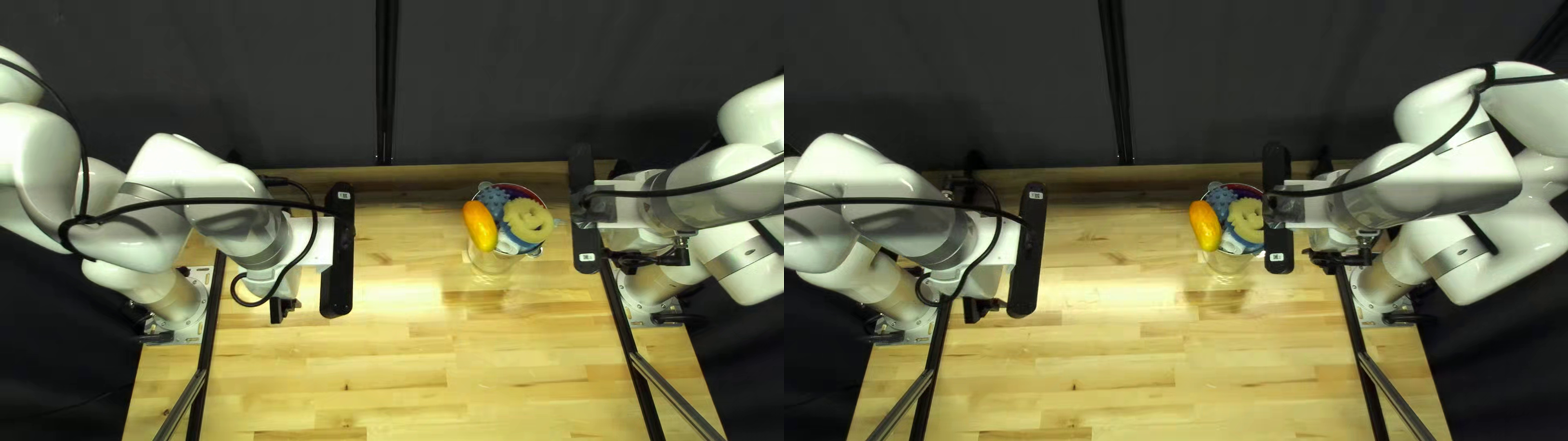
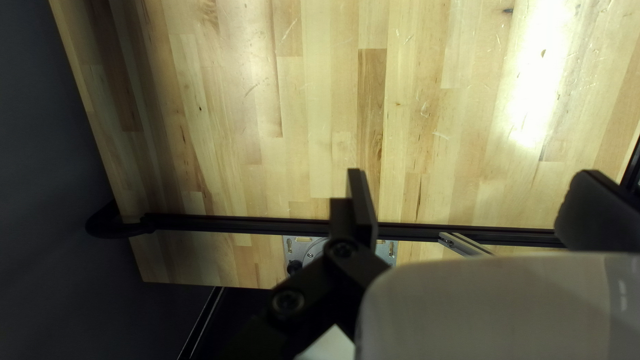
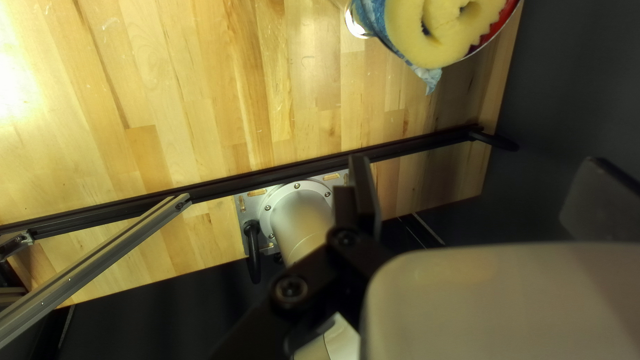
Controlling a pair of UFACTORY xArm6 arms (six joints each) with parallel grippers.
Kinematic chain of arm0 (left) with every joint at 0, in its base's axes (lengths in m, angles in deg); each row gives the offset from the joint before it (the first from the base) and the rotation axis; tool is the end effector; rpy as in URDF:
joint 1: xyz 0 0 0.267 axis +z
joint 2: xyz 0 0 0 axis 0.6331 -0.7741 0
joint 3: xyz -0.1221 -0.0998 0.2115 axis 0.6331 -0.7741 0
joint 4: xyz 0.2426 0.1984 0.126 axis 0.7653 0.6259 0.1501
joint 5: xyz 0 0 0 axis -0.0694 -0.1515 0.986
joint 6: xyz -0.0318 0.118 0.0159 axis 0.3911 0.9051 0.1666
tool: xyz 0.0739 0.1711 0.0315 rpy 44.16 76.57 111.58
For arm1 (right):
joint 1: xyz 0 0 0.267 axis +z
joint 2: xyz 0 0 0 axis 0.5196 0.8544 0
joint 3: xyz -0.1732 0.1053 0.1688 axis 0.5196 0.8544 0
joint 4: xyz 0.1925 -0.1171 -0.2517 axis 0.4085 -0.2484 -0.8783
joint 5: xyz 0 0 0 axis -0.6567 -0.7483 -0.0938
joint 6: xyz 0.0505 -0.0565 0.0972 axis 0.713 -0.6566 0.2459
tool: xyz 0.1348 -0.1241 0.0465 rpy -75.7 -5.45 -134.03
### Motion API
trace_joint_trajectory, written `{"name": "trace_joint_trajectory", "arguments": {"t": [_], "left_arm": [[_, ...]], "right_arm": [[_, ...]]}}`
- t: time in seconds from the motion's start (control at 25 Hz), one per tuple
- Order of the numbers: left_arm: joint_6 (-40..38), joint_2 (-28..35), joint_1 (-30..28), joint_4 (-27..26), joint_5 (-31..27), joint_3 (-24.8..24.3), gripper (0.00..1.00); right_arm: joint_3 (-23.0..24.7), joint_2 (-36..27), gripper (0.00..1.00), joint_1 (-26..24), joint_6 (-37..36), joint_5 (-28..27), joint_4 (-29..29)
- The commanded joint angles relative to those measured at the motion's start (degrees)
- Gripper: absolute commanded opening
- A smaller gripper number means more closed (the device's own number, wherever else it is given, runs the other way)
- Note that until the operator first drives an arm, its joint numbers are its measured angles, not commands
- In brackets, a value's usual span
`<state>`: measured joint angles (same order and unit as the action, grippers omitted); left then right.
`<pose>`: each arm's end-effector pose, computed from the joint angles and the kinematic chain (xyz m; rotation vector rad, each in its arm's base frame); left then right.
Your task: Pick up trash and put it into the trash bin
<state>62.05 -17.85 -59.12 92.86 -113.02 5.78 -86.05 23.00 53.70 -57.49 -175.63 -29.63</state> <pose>0.3188 -0.0784 0.2912 -3.0270 0.0528 -0.0749 0.2589 0.0065 0.3096 2.7956 -0.0175 -0.0096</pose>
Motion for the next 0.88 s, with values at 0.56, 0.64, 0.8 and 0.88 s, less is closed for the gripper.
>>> {"name": "trace_joint_trajectory", "arguments": {"t": [0.56,0.64,0.8,0.88], "left_arm": [[0.0,0.0,0.0,0.0,0.0,0.0,1.0],[0.0,0.0,0.0,0.0,0.0,0.0,1.0],[0.0,0.0,0.0,0.0,0.0,0.0,1.0],[0.0,0.0,0.0,0.0,0.0,0.0,1.0]], "right_arm": [[-1.64,2.01,1.0,1.59,0.44,-1.09,-1.09],[-1.64,2.01,1.0,1.59,0.44,-1.09,-1.09],[-1.64,2.01,1.0,1.59,0.44,-1.09,-1.09],[-1.64,2.01,1.0,1.59,0.44,-1.09,-1.09]]}}
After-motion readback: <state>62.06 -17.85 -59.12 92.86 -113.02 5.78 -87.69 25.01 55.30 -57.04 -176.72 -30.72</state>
